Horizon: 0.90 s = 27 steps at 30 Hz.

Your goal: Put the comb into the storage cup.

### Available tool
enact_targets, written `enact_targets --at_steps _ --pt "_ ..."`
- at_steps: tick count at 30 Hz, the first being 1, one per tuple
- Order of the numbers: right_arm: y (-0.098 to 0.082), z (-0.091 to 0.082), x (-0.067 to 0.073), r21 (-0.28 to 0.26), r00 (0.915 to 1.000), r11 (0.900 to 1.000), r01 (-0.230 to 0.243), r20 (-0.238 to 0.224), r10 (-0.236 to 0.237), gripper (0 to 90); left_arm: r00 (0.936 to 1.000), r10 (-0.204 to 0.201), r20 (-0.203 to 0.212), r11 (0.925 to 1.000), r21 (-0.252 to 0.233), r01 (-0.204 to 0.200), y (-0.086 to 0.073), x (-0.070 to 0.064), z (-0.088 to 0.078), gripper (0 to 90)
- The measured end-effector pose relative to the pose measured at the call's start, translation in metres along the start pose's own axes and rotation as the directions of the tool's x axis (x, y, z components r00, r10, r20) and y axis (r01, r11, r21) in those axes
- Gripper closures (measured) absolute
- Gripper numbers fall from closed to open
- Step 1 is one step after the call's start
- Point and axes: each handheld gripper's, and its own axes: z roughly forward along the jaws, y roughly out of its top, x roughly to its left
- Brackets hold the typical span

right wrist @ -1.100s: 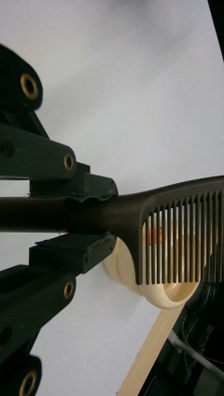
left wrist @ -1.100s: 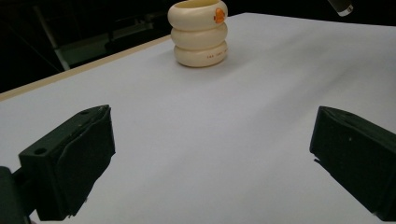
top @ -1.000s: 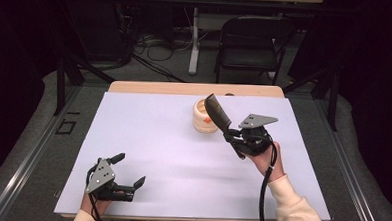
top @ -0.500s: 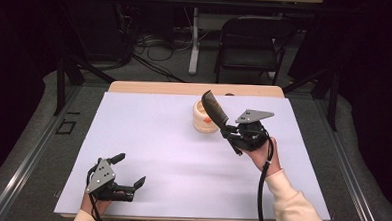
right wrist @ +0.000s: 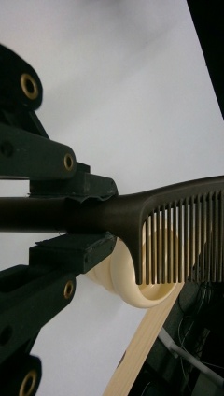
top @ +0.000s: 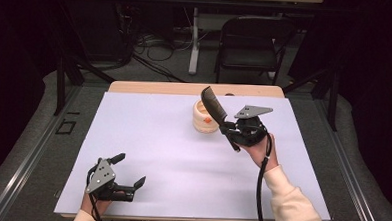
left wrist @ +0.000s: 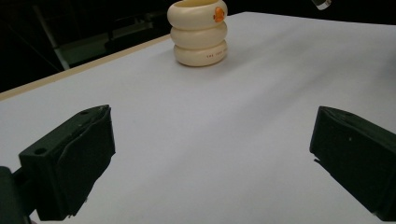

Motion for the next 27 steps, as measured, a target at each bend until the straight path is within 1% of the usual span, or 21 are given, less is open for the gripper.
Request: enact_targets --at_steps 2,7,14,27 --pt "0.001 0.001 -0.001 -0.002 1.0 1.0 0.002 -0.002 -0.002 72.4 1.0 -0.001 0.0 1.0 0.001 0.001 0.0 0.0 0.0 0.2" --pt "0.004 0.003 -0.004 -0.009 0.9999 1.0 -0.01 -0.004 0.01 72.4 1.0 -0.004 -0.002 1.0 -0.002 0.004 0.0 0.0 0.0 0.2" --pt "0.007 0.006 -0.006 -0.008 0.9999 1.0 -0.012 -0.004 0.012 72.4 1.0 -0.004 -0.002 1.0 -0.002 0.004 0.0 0.0 0.0 0.2" --pt "0.012 0.01 -0.009 -0.023 0.9999 1.0 -0.015 -0.003 0.015 72.4 1.0 -0.004 0.0 1.0 -0.003 0.004 0.0 0.0 0.0 0.2"
